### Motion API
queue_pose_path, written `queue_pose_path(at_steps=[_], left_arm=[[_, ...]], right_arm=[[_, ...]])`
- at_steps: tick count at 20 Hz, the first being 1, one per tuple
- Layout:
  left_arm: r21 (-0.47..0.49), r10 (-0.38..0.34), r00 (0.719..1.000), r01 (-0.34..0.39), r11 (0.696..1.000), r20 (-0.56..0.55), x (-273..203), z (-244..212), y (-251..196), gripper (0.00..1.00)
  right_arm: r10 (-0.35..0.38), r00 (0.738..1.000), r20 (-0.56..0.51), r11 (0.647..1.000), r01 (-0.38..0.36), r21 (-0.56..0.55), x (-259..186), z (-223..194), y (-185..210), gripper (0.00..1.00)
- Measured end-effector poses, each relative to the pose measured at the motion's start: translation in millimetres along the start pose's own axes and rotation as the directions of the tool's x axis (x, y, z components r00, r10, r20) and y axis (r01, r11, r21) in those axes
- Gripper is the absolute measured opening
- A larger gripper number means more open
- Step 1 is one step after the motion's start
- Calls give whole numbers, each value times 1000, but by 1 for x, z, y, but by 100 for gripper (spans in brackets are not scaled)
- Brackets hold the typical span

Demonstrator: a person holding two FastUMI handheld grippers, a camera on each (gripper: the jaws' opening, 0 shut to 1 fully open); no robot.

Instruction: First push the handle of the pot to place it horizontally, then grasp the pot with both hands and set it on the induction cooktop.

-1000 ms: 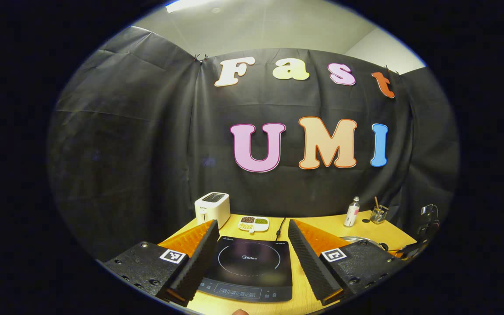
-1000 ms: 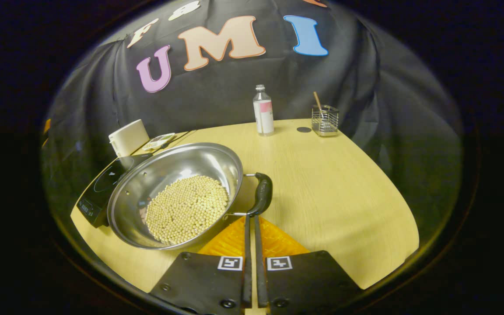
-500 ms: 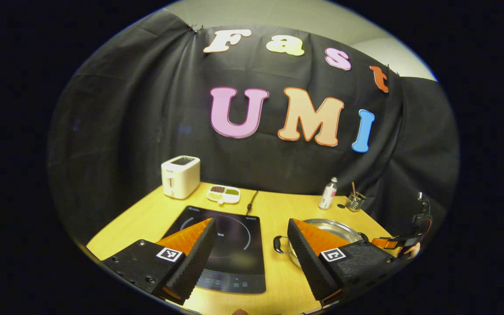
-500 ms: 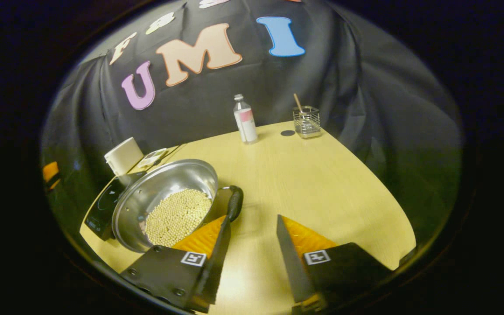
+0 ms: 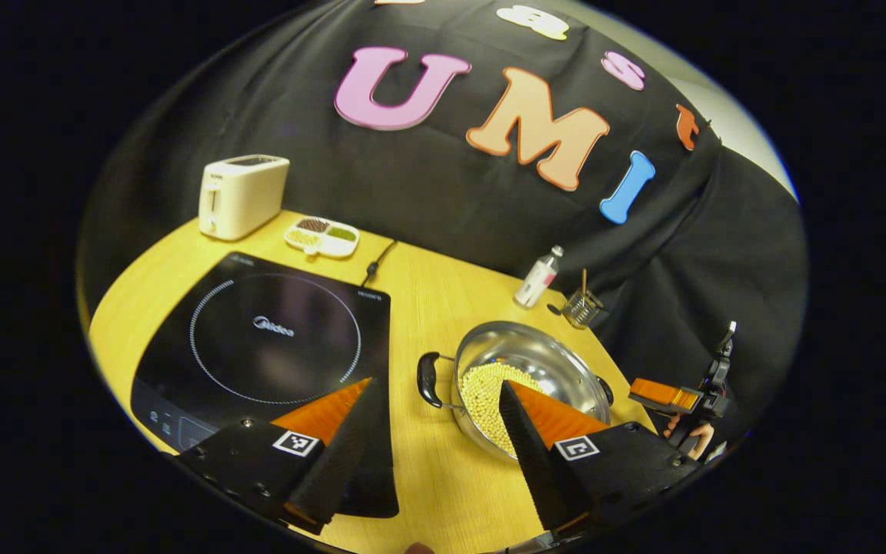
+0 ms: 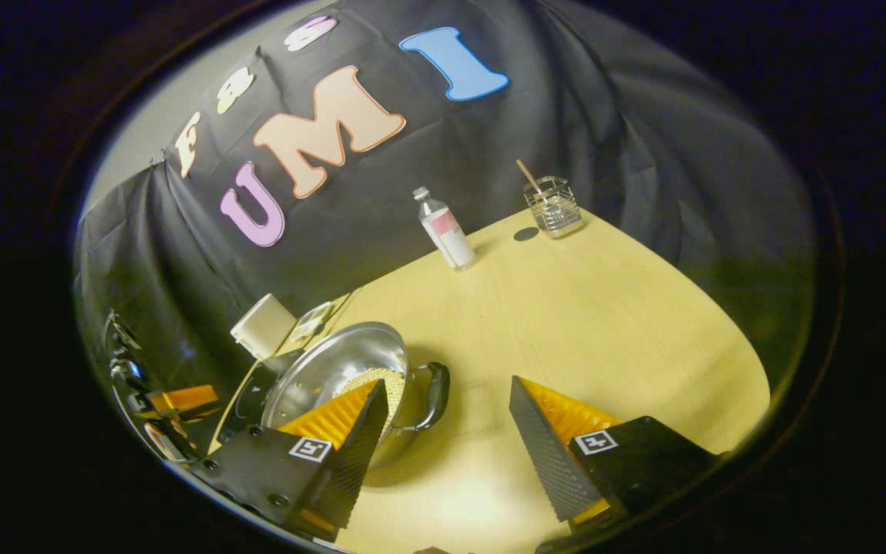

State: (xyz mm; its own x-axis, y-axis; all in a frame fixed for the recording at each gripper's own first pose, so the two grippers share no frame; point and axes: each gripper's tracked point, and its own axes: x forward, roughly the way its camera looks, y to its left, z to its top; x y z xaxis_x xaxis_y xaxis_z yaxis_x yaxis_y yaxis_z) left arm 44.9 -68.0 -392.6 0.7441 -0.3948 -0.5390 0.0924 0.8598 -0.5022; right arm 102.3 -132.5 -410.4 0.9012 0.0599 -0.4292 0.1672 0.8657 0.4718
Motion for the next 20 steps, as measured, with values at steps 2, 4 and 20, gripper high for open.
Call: queue_pose_path(at_steps=[2, 4, 20], left_arm=[[-28, -18, 998, 16, 999, -57, 15, -7, -1, 96], [-48, -18, 995, 13, 999, -96, 27, -10, 2, 96], [-114, -42, 963, 12, 993, -265, 90, -29, -9, 96]], right_arm=[[38, 999, -22, 999, -37, 38, 6, 0, 5, 89], [59, 997, -46, 996, -56, 63, 13, -3, 7, 88], [116, 978, -175, 983, -87, 164, 68, -25, 12, 97]])
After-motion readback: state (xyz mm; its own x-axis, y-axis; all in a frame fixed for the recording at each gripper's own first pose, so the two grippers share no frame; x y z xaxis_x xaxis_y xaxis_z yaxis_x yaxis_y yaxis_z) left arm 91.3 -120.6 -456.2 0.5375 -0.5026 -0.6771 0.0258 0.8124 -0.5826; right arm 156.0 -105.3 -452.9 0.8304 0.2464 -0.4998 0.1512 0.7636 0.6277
